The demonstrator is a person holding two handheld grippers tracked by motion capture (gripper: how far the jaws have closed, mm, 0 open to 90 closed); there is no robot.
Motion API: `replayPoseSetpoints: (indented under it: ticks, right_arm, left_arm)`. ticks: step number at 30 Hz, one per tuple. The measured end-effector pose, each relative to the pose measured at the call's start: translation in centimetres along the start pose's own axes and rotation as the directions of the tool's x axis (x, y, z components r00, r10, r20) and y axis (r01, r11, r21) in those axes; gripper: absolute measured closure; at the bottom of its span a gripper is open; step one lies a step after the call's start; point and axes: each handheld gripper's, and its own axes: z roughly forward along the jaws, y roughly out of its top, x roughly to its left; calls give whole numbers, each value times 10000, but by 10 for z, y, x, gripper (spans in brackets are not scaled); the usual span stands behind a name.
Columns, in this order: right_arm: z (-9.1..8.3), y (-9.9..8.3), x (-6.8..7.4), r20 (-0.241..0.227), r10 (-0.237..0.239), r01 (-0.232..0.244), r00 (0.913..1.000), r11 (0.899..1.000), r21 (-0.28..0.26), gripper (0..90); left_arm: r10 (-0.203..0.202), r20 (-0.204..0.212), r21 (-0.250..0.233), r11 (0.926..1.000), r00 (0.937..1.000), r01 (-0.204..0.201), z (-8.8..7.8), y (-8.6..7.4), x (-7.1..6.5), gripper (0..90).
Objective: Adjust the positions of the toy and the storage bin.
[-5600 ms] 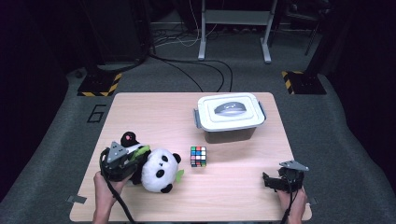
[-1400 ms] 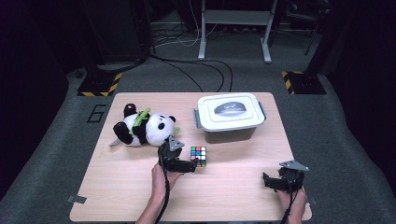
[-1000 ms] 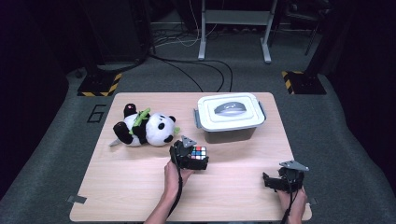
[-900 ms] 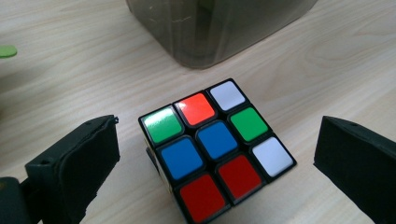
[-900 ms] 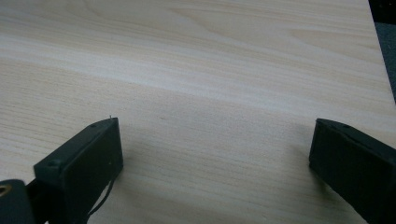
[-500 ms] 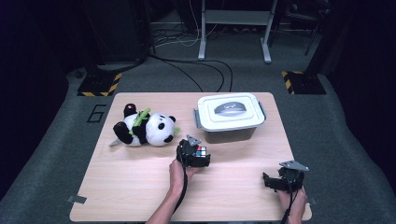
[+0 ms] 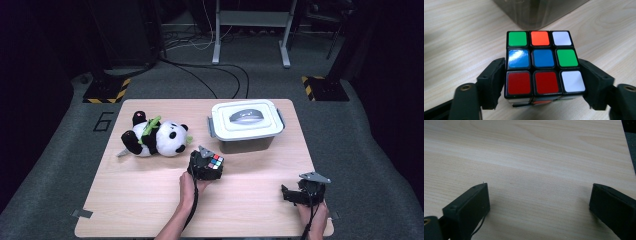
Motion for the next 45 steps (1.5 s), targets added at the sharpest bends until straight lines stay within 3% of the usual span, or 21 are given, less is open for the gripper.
replayPoseSetpoints:
  ticks: [2, 5, 10, 17, 29, 45]
  right_arm:
    - [0, 0, 0, -2, 2, -2, 10000, 10000, -1, 22]
    - [0, 0, 0, -3, 1, -1, 10000, 10000, 1, 22]
    - [0, 0, 0, -5, 1, -1, 10000, 10000, -1, 22]
    - [0, 0, 0, -19, 10, -10, 10000, 10000, 4, 24]
    - [0, 0, 0, -16, 10, -10, 10000, 10000, 1, 23]
    - [0, 0, 0, -13, -2, 2, 10000, 10000, 0, 23]
  left_arm:
    - [233, -53, -40, 9997, 9997, -234, 1, 2, -1, 252]
    - [270, -98, 81, 9996, 9996, -270, 5, 1, -1, 301]
    - [327, -39, -207, 9993, 9995, -327, 5, 0, 0, 338]
    - [583, 44, -252, 9980, 9983, -582, 1, -3, 2, 341]
    - [760, 88, -462, 9961, 9971, -755, -24, -10, 9, 340]
    - [815, -8, -299, 9962, 9967, -815, -50, -27, 27, 340]
